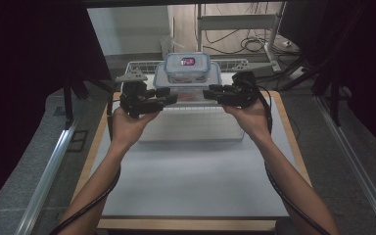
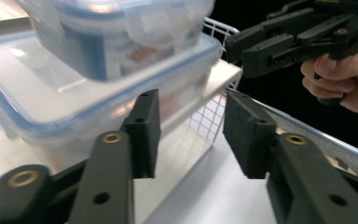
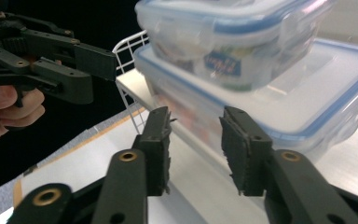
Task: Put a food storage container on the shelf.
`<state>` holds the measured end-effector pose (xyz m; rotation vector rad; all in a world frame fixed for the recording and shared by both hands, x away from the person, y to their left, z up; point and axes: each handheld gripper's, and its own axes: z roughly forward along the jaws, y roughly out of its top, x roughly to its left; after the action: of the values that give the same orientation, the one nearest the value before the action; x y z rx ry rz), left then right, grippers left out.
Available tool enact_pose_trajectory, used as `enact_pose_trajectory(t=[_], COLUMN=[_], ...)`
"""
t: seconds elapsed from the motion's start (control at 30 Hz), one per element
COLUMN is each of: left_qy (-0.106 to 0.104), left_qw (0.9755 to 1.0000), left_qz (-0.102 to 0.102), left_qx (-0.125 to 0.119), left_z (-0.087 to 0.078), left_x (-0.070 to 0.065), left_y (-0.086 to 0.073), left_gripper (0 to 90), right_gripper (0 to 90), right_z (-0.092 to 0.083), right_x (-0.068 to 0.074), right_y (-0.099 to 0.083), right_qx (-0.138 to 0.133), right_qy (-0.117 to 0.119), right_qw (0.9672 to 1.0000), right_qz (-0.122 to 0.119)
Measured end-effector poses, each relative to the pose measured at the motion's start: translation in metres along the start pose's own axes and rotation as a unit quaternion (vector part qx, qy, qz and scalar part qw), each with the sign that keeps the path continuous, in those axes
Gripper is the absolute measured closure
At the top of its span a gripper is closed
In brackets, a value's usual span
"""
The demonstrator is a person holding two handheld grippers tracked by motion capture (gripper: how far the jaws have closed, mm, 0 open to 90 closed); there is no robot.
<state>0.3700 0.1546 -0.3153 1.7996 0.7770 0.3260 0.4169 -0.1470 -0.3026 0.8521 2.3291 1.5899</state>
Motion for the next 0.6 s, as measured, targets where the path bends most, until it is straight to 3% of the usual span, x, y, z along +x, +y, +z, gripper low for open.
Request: enact_pose_trajectory(t=[0.33,0.6], left_qy=[0.018,0.026], left_qw=[0.9988,0.9979], left_qz=[0.041,0.045], left_qx=[0.022,0.04], left_z=[-0.003,0.0], left_x=[-0.015,-0.022], left_y=[-0.027,-0.057], left_gripper=[36.5,22.9], right_gripper=[48.5,37.5], right_z=[-0.001,-0.007], right_x=[0.01,0.017], right_y=[-0.024,-0.045], right_qx=[0.015,0.025], right_qy=[0.003,-0.006], right_qw=[0.9998,0.9992], right_qz=[-0.013,-0.029])
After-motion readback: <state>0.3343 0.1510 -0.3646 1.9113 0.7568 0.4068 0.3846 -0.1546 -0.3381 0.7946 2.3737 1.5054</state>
